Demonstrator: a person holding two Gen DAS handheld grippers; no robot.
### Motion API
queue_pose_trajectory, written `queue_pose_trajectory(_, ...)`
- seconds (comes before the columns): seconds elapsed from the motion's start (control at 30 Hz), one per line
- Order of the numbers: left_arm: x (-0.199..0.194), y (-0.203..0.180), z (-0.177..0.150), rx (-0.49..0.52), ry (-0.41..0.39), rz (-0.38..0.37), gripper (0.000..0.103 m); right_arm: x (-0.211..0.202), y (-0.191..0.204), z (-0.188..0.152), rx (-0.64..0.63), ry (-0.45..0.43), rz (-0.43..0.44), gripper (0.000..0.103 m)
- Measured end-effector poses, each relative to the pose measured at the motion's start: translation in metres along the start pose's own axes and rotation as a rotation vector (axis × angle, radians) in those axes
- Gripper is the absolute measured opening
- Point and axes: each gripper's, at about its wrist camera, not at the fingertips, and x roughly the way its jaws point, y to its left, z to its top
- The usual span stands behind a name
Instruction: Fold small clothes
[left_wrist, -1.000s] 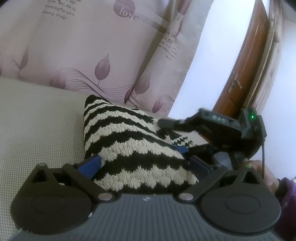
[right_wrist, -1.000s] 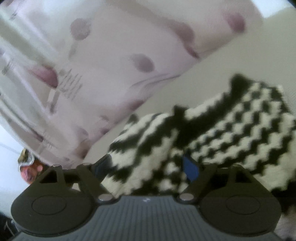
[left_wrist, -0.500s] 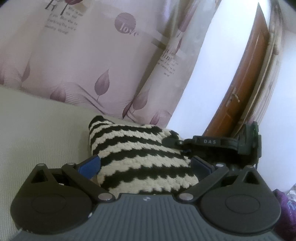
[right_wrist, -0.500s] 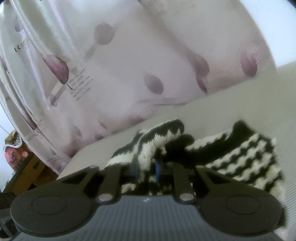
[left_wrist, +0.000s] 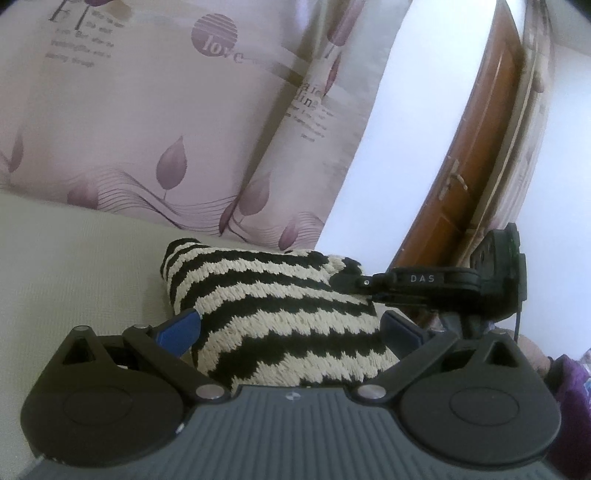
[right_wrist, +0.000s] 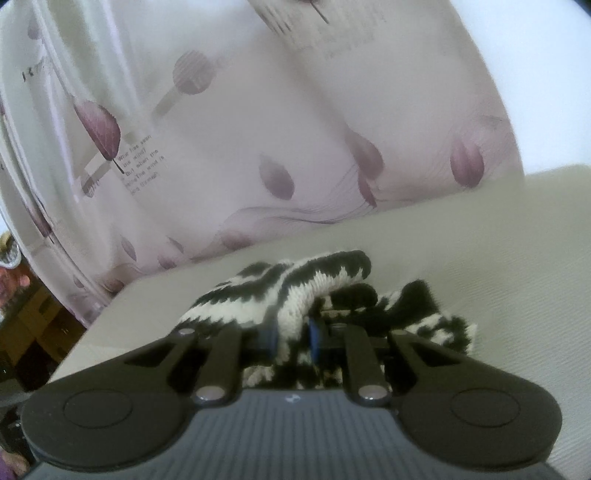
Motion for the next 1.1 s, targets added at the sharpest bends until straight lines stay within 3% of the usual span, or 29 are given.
queue_pose_trajectory(0.6, 0.015, -0.012, 0.002, 0.064, 0.016, -0.015, 0.101, -0.003, -0.033, 0.003, -0.086, 0.093, -0.106, 0.016)
queue_pose_trajectory(0.93, 0.030, -0.022, -0.005, 0.121, 0.061, -0.006, 0.094, 0.005, -0.050, -0.009, -0.108, 0.128, -0.146, 0.017)
queue_pose_trajectory(1.1, 0.034, -0.023, -0.015, 0.134, 0.080, 0.006, 0.089, -0.012, -0.058, -0.009, 0.030, 0.060, -0.086, 0.021)
